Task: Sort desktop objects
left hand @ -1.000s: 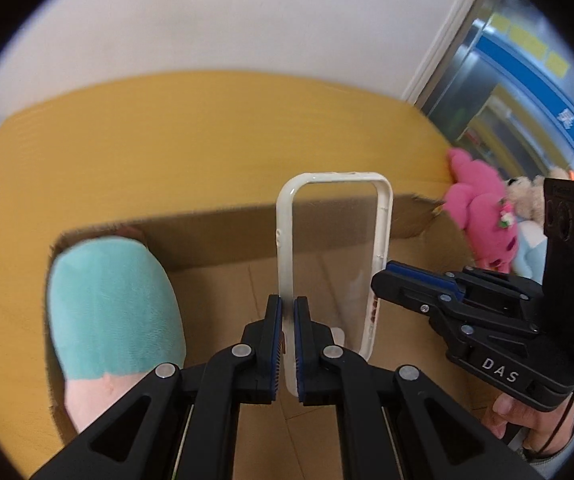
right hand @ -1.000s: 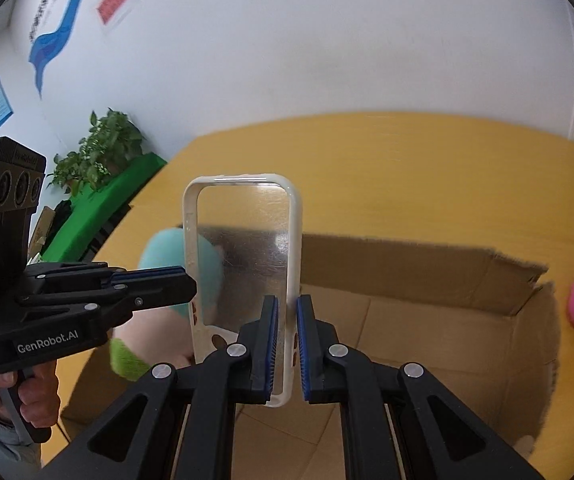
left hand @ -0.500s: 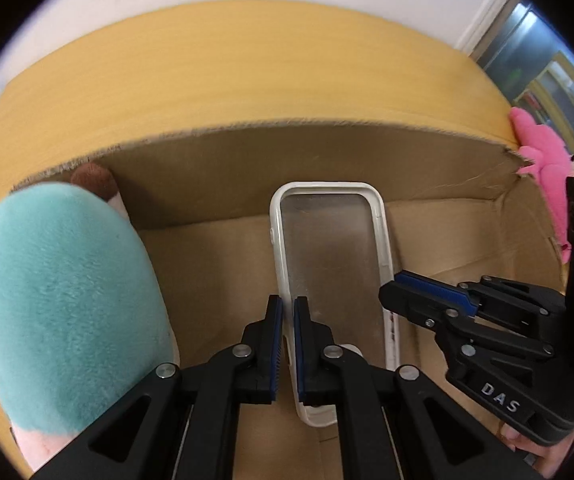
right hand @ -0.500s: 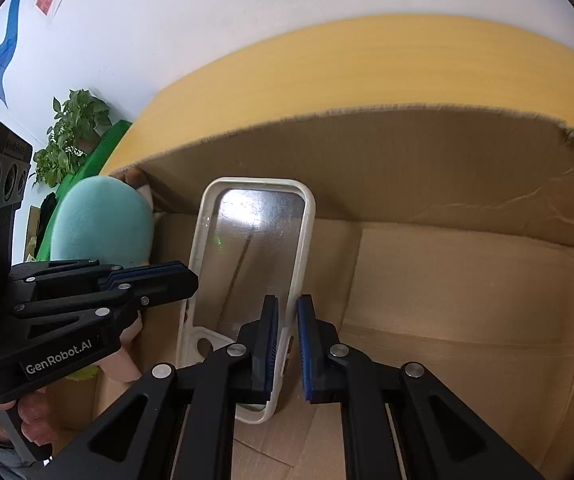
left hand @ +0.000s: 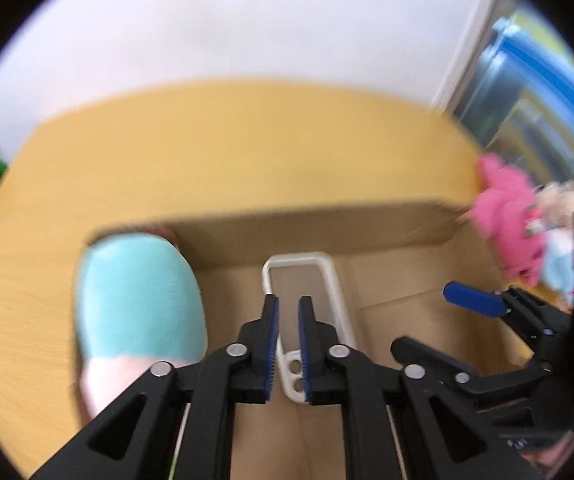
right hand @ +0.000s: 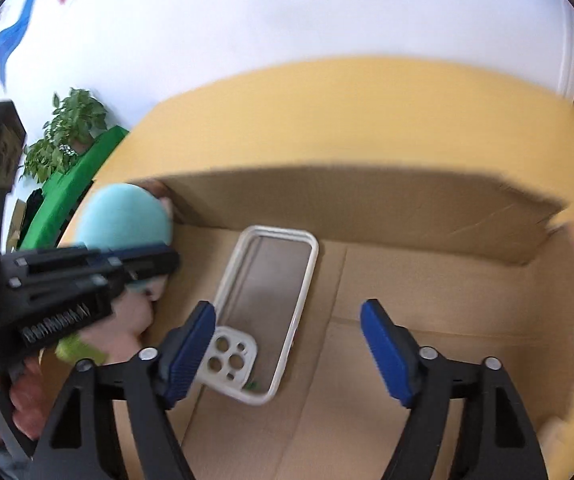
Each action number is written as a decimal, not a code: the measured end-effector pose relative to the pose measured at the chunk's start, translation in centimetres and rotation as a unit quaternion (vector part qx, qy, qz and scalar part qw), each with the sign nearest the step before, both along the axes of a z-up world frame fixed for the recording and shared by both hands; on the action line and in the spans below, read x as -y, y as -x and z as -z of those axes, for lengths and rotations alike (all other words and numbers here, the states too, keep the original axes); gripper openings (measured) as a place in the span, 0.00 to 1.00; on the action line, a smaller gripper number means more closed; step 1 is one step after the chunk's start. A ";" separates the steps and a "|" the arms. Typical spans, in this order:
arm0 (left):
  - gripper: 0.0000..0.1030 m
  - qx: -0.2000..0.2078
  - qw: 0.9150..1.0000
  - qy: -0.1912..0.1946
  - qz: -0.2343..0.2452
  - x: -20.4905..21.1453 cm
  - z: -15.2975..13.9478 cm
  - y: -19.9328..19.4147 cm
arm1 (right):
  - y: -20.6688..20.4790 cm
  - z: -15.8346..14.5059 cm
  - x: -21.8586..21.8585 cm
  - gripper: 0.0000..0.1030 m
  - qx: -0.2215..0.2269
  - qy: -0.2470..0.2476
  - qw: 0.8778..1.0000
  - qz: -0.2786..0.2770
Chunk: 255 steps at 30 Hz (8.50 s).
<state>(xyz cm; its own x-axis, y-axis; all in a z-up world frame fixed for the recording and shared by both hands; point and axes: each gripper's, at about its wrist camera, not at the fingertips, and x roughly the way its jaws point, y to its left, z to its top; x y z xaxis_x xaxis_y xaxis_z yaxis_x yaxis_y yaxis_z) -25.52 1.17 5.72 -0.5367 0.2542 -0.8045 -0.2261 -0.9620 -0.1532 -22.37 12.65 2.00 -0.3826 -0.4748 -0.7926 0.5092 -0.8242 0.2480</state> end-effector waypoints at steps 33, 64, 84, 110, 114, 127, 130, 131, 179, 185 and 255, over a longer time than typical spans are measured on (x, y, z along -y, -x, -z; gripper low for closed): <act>0.79 -0.182 0.982 0.004 -0.047 1.2 -6.1 -32.2 | -30.9 -10.9 -8.6 1.00 -0.172 -0.052 0.983 0.032; 0.79 -0.048 0.997 -0.010 0.055 1.4 0.8 -33.0 | -34.3 -4.8 -9.2 1.00 -0.065 -0.005 0.984 -0.168; 0.78 0.083 0.996 -0.018 0.036 6.0 8.4 -38.1 | -41.5 7.9 0.3 0.86 0.038 -0.130 0.864 -0.485; 0.77 0.142 0.982 -0.123 0.022 3.8 11.1 -32.2 | -33.2 7.4 -6.8 0.82 0.071 0.001 0.966 -0.247; 0.77 0.147 0.981 -0.124 0.004 3.9 11.7 -31.9 | -32.3 7.6 -7.8 0.84 0.083 -0.002 0.965 -0.249; 0.75 0.186 0.974 -0.124 -0.048 6.0 13.2 -32.6 | -37.6 8.0 -3.6 0.40 0.098 -0.014 0.956 -0.275; 0.74 0.182 0.973 -0.136 -0.040 5.5 13.4 -32.8 | -37.7 8.0 -3.8 0.34 0.107 -0.009 0.957 -0.269; 0.71 0.183 0.972 -0.143 -0.038 5.3 13.5 -32.9 | -37.8 7.9 -3.8 0.34 0.108 -0.009 0.957 -0.270; 0.19 -0.119 0.970 -0.166 0.132 -3.2 -13.5 -23.3 | -31.7 -18.6 -11.4 0.18 -0.182 0.115 0.964 -0.156; 0.19 -0.153 0.964 -0.158 0.153 -4.3 -18.3 -20.6 | -29.4 -23.9 -11.5 0.18 -0.225 0.118 0.956 -0.148; 0.32 0.227 0.951 -0.199 0.072 -12.0 13.1 8.9 | 3.6 6.4 -7.6 0.42 0.127 0.015 0.992 0.001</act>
<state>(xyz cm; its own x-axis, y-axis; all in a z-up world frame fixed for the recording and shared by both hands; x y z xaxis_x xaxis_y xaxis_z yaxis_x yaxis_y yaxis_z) -34.40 13.22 -7.41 -0.0941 0.6320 -0.7692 -0.1757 -0.7710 -0.6120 -26.01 20.23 -4.43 -0.1728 -0.4998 -0.8487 0.4253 -0.8151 0.3934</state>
